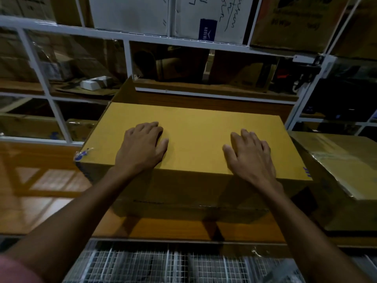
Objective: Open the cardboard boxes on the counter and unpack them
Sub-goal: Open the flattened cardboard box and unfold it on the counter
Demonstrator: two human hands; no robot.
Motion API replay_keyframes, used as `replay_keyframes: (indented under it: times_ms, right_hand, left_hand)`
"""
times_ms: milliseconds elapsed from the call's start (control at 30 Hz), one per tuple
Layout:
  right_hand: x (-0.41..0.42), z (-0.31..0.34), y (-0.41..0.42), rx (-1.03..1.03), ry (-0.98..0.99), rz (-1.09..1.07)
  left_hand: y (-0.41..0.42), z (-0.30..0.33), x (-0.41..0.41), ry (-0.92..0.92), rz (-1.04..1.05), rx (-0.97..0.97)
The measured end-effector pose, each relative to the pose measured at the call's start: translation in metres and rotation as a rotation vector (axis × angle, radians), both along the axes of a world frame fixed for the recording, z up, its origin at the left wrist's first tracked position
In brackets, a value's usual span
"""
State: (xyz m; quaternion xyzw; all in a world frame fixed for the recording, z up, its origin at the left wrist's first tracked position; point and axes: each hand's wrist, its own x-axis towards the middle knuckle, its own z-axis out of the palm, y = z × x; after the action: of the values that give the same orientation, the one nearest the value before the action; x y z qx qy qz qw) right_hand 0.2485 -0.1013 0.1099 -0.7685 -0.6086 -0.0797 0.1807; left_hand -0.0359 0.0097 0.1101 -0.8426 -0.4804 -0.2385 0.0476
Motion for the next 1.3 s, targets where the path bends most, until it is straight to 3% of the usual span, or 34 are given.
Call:
replay_keyframes:
  times_ms: [300,500,933,1100,1300]
  right_hand:
    - [-0.026,-0.027,-0.073,0.11,-0.076,-0.022]
    - [-0.046,-0.08,-0.105,0.213,-0.086,-0.045]
    - [-0.061,-0.143,-0.097,0.145,-0.048,-0.022]
    - [-0.066,-0.154,-0.08,-0.029,-0.049,0.016]
    - [-0.063,-0.153,-0.058,-0.134,-0.023,0.094]
  left_hand:
    - [-0.077,-0.03,-0.024,0.031,0.007,0.1]
    - [-0.111,-0.078,-0.035,0.075,0.029,0.177]
    - [-0.098,-0.139,-0.044,0.173,0.018,-0.02]
    - [-0.087,-0.162,-0.046,0.284,0.066,-0.266]
    - [-0.074,-0.169,-0.044,0.226,0.095,-0.299]
